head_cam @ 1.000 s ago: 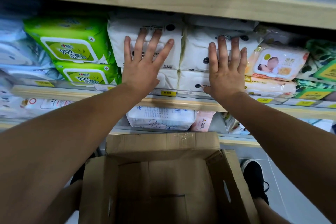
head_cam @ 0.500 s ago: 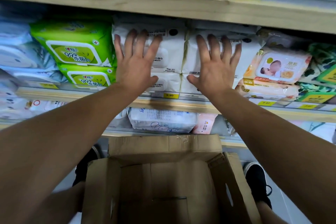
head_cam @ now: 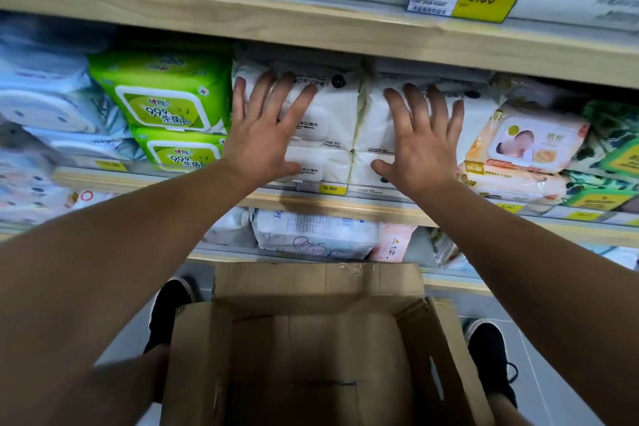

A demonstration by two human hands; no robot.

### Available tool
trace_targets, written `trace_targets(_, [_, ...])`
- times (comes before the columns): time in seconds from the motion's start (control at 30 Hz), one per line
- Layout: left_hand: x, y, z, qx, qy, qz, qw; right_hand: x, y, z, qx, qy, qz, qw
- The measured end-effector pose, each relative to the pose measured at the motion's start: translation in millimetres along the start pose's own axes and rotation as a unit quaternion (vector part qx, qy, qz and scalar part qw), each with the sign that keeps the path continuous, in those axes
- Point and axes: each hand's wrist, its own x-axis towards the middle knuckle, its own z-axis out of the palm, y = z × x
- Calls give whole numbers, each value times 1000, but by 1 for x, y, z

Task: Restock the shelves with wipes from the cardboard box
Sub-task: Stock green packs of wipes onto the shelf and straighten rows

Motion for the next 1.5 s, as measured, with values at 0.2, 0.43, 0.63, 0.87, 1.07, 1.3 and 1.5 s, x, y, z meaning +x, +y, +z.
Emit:
trace_targets(0.2, [-8,-2,7,59,-5,18,998,-13,-19,5,-4,20,-14,1000])
trace_targets(0.43, [5,-10,11,52,6,5,999,0,-55,16,-31,-2,27,999])
trace_targets(0.63, [9,-9,14,73,10,-8,997,11,-79,25,-20,-23,82,996])
trace_targets(0.87, [17,-14,14,76,20,-5,997,26,-81,32,34,-10,100,994])
trace_targets(1.07, [22,-21,14,74,25,-1,997,34,-83,30,43,-20,108,993])
trace_targets(1.3, [9,-8,18,62,10,-23,998,23,-83,33,32,-17,97,995])
trace_targets(1.5, [1,-9,20,41,31,-5,999,13,-75,26,15,-24,72,997])
